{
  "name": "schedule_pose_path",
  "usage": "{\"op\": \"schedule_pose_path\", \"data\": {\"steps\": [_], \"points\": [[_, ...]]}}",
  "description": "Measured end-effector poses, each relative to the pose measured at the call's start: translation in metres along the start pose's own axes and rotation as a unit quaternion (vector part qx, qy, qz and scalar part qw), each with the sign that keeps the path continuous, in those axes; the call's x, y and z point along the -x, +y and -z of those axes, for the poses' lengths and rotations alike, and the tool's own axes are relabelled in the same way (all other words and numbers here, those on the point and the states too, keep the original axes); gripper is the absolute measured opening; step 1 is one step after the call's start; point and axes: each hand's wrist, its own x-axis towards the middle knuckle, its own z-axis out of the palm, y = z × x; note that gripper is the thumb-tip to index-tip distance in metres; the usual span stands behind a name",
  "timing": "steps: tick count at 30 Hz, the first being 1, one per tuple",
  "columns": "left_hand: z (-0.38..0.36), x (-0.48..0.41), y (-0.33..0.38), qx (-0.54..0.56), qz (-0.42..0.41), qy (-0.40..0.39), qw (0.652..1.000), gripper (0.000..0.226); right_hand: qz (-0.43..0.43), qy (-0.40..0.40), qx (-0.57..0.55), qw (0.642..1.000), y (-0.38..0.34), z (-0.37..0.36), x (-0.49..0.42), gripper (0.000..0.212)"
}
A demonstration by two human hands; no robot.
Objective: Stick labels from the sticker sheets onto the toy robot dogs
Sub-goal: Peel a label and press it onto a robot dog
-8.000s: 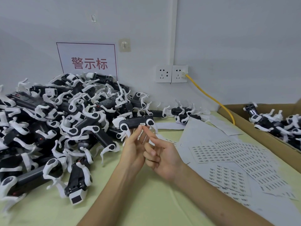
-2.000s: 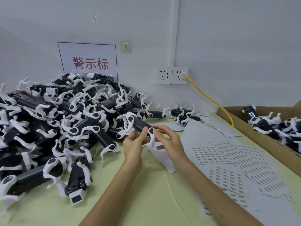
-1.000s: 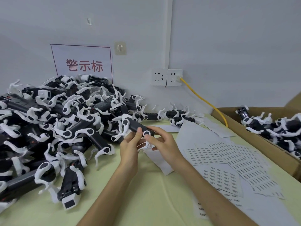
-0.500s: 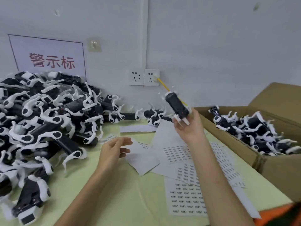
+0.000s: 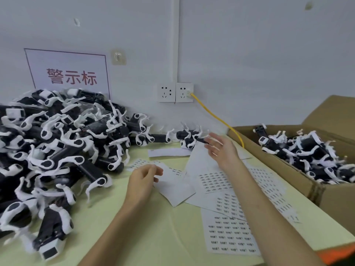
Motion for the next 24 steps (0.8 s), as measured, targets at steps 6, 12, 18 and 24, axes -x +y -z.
{"op": "schedule_pose_path", "data": {"steps": [6,12,18,24], "points": [[-0.001,-0.001,-0.005,-0.123,-0.036,-0.002,0.992,0.024,0.051,-0.132,0.264,0.954,0.029,-0.075,0.029,0.018],[0.0,0.001,-0.007,-0.26,-0.079,-0.032,0.962,0.029,0.162,-0.254,0.481,0.823,0.065,-0.141,0.042,0.029],[-0.002,0.003,-0.01,-0.402,-0.106,-0.075,0.906,0.017,0.14,-0.33,0.593,0.721,0.099,-0.19,0.044,0.06],[0.007,0.005,-0.012,-0.389,-0.122,-0.132,0.904,0.054,0.158,-0.23,0.59,0.758,0.137,-0.211,0.044,0.03]]}}
